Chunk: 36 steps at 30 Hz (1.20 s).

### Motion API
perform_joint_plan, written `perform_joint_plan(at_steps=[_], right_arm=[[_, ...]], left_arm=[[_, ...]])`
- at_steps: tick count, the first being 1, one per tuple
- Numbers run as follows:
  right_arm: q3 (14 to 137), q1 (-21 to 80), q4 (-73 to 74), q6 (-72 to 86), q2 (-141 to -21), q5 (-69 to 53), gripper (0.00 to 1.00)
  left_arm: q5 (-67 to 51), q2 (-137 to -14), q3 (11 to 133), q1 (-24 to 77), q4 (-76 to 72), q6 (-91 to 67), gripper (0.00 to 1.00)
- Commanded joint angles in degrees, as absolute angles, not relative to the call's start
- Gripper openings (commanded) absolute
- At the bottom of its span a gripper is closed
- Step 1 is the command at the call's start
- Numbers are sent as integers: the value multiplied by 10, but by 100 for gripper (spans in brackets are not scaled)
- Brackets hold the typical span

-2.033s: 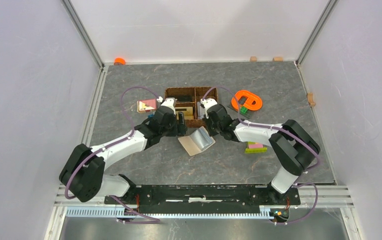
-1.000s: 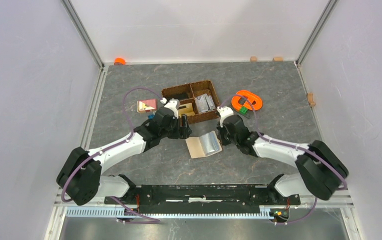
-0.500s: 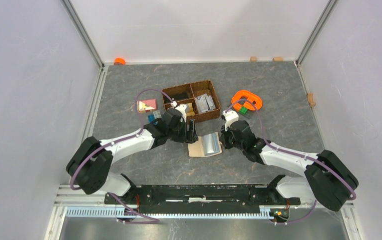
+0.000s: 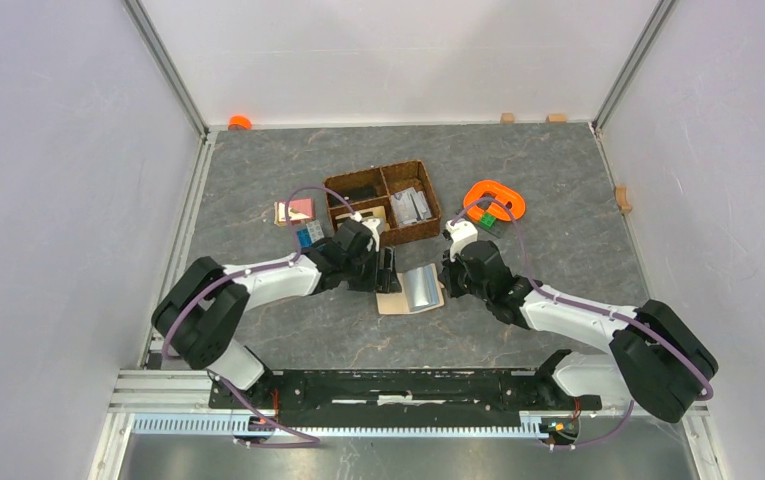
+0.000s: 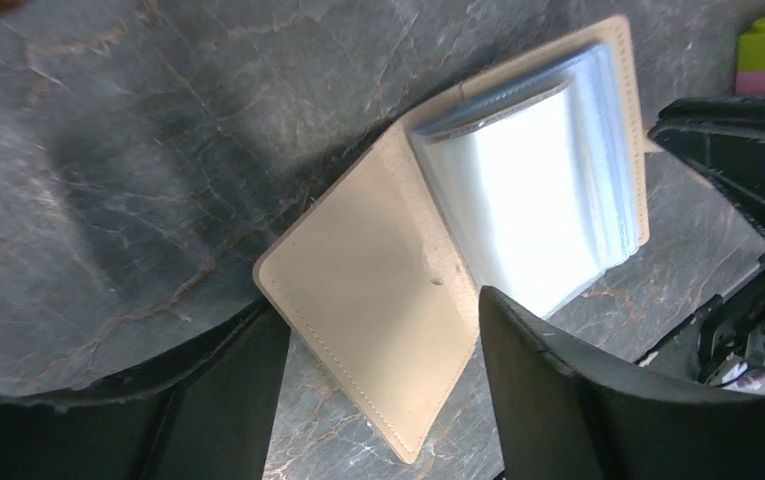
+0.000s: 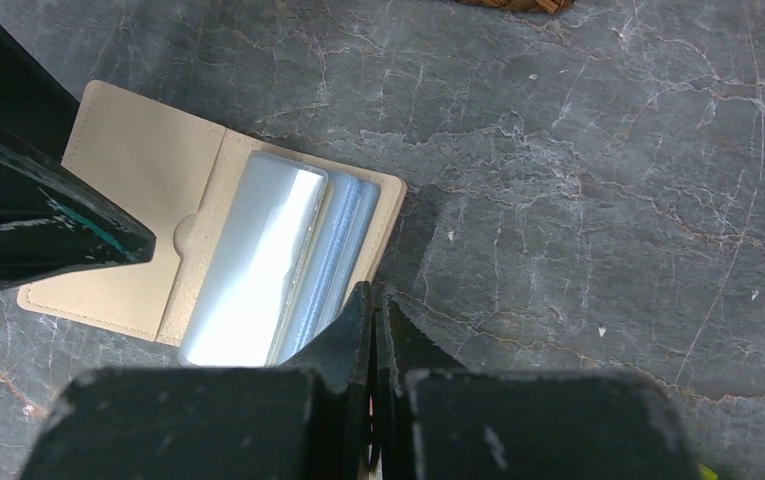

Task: Take the credit cards out of the card holder
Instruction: Open the card holder at the center of the board.

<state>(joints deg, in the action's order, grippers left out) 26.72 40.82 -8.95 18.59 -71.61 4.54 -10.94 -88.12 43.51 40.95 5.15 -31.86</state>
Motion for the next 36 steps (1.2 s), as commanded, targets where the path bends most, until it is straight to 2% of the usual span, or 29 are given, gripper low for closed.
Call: perform_joint_plan(at_steps=[1, 5, 7, 11, 12, 18, 25, 29, 33, 36], right_arm=[[277, 410, -108, 183, -709, 40, 0], [277, 410, -109, 184, -709, 36, 0], [276, 410, -109, 184, -711, 36, 0], [276, 410, -111, 185, -713, 33, 0], [276, 410, -112, 185, -714, 31, 2], [298, 407, -79, 182, -730, 44, 32], [269, 382, -79, 219, -696, 90, 97], [238, 382, -103, 239, -658, 132, 98], [229, 379, -127, 234, -653, 95, 98], [233, 368, -129, 235, -666, 53, 97]], left_arm=[[-162, -901, 429, 410, 4, -360, 69], [-192, -903, 409, 397, -53, -381, 42], [-205, -893, 393, 378, -81, -392, 23], [-212, -870, 363, 350, -120, -402, 2], [-204, -867, 365, 349, -114, -399, 2], [-179, -865, 370, 344, -100, -382, 2], [-173, -876, 379, 342, -87, -369, 2], [-176, -870, 378, 342, -86, -363, 3], [-178, -868, 377, 342, -87, -361, 5], [-174, -869, 378, 342, -86, -363, 2]])
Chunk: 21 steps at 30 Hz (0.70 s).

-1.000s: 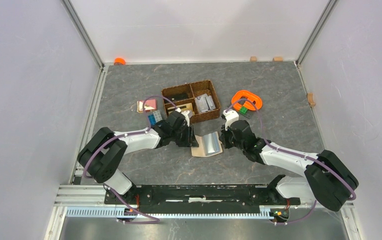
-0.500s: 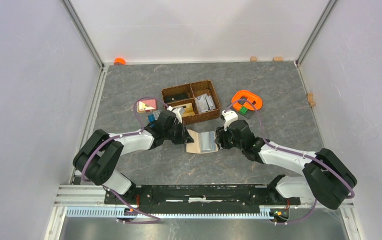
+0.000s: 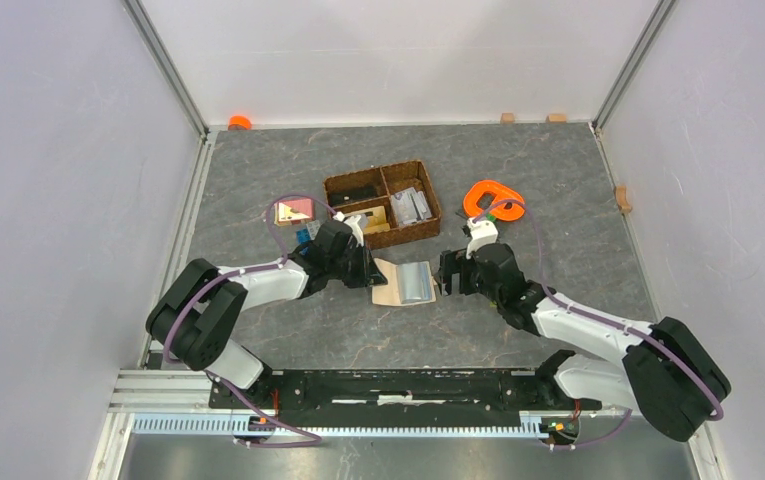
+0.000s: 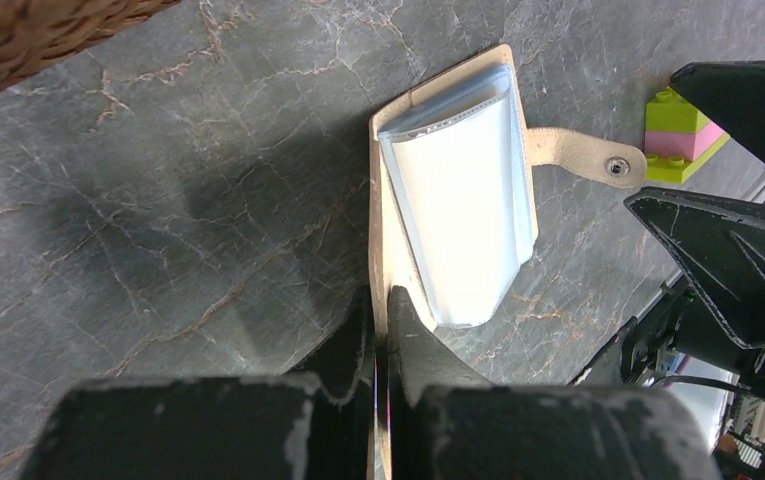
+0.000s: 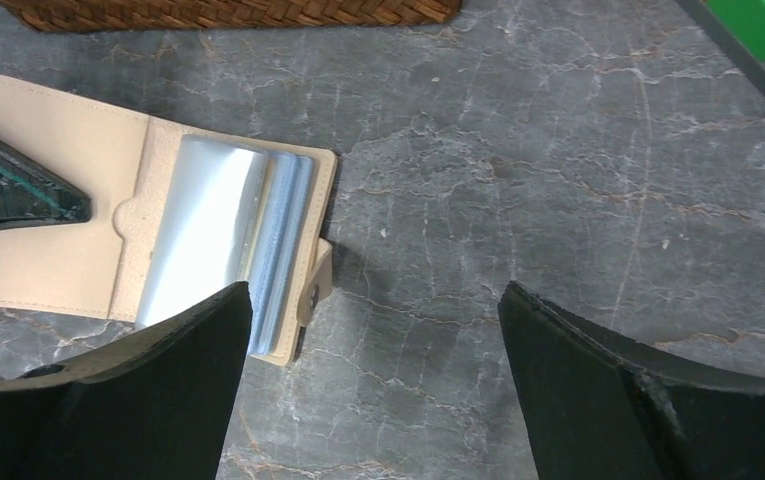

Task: Take the credit cards out of the card holder
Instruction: Open the card holder at the center of the board.

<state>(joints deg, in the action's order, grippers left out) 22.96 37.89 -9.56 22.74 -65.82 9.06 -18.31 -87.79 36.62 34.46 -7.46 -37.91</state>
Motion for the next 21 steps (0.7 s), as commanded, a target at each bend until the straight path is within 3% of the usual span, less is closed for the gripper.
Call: perform_joint_plan(at_steps=[1, 10, 21], right_arm=[[233, 363, -134, 235, -670, 33, 96], [214, 335, -193, 255, -687, -92, 82], [244, 330, -185, 244, -769, -93, 60]], left_arm=[[-171, -870, 379, 342, -83, -363, 2], [-163, -878, 392, 342, -68, -359, 2], [-159, -881, 398, 342, -58, -354, 3]])
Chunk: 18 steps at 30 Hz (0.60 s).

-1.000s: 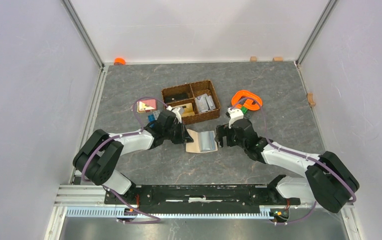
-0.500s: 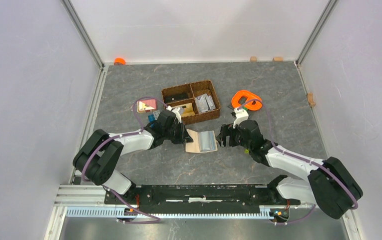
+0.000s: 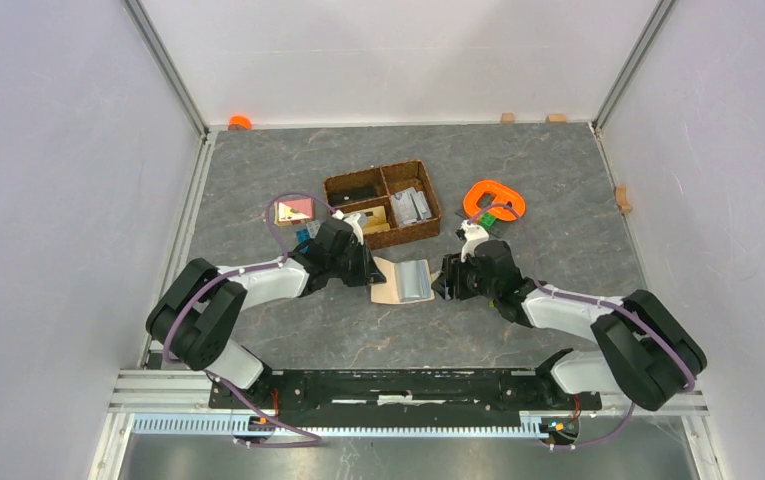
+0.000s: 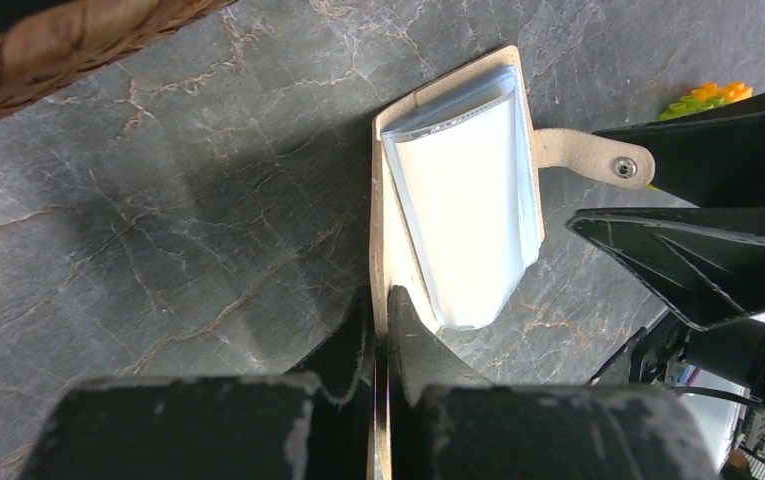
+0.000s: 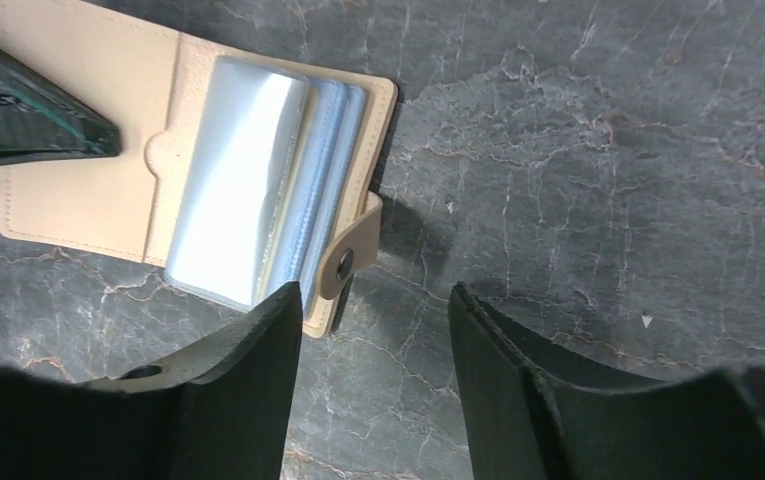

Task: Take the credit cards out of the card holder
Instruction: Open the card holder at the center of the board.

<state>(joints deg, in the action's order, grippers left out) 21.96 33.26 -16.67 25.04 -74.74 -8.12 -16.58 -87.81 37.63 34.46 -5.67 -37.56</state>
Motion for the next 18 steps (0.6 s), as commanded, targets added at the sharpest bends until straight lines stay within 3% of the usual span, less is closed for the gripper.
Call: perform_joint_plan(at_steps=[1, 9, 18], right_arm=[[247, 330, -185, 242, -776, -90, 58], [251, 330, -231, 224, -804, -78, 45], [261, 332, -259, 200, -828, -55, 41]], left_arm=[[-160, -882, 398, 342, -58, -354, 3], [-159, -882, 401, 343, -55, -354, 3], [-157, -891, 409, 343, -44, -346, 3]])
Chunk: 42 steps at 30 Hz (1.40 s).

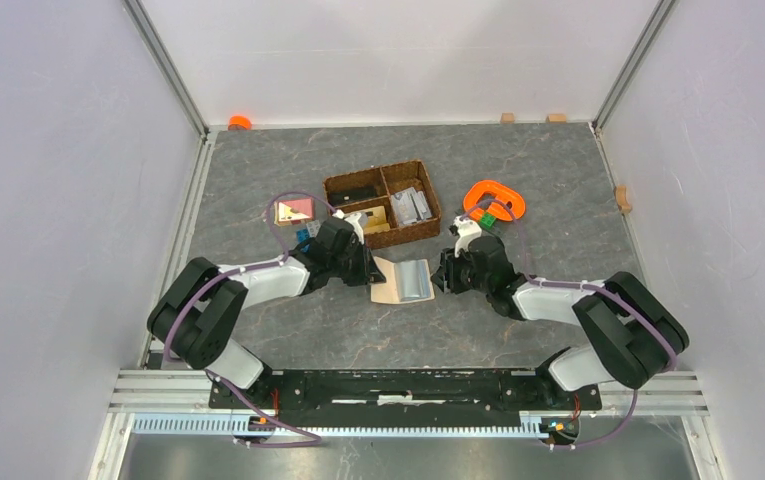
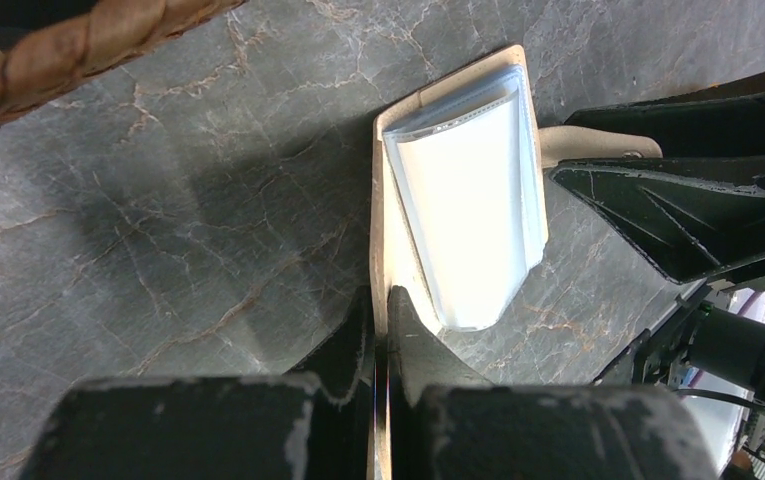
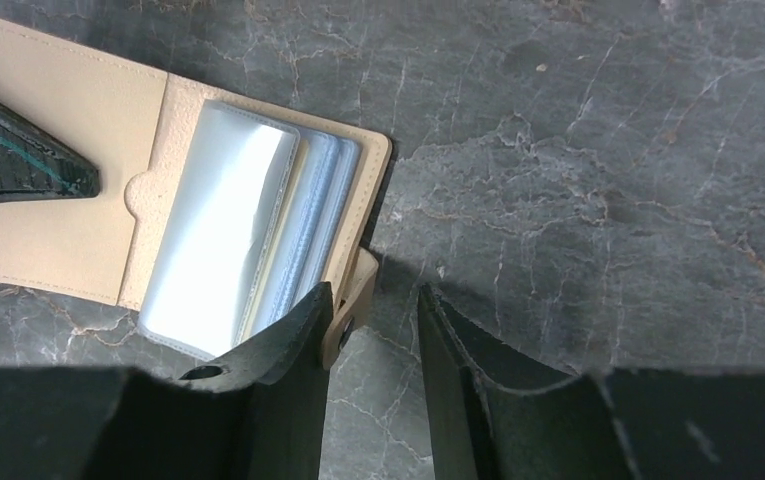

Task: Take the credit cards out of the card holder
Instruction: Open the card holder at the center of the board.

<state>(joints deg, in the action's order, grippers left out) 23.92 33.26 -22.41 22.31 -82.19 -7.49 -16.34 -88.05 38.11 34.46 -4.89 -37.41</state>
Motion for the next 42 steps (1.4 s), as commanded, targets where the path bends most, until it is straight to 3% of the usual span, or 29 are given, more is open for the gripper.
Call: perform_joint_plan(at_steps=[1, 4, 8, 12, 14, 23, 27, 32, 35, 42], right_arm=[[261, 331, -260, 197, -830, -45, 41], [264, 331, -253, 189, -844, -22, 41], [278, 332, -247, 185, -863, -29, 31], [276, 335, -244, 182, -853, -30, 14], [271, 336, -239, 180, -836, -18, 0], [222, 337, -254, 188, -742, -21, 0], [221, 338, -253, 193, -740, -32, 0], [212, 348, -265, 197, -732, -34, 0], [213, 356, -264, 201, -731, -38, 0], [208, 370, -265, 208, -727, -33, 0]], left_arm=[[-161, -895, 411, 344, -43, -346, 3], [-159, -898, 411, 344, -41, -344, 3], [-155, -909, 415, 345, -42, -343, 4], [-155, -916, 425, 349, -33, -340, 4], [-147, -912, 425, 349, -28, -338, 4], [-138, -903, 433, 349, -6, -328, 22], [-137, -887, 430, 354, -5, -329, 42], [-116, -860, 432, 372, 18, -326, 55], [-94, -829, 429, 379, 29, -320, 71], [-41, -719, 394, 380, 29, -317, 76]])
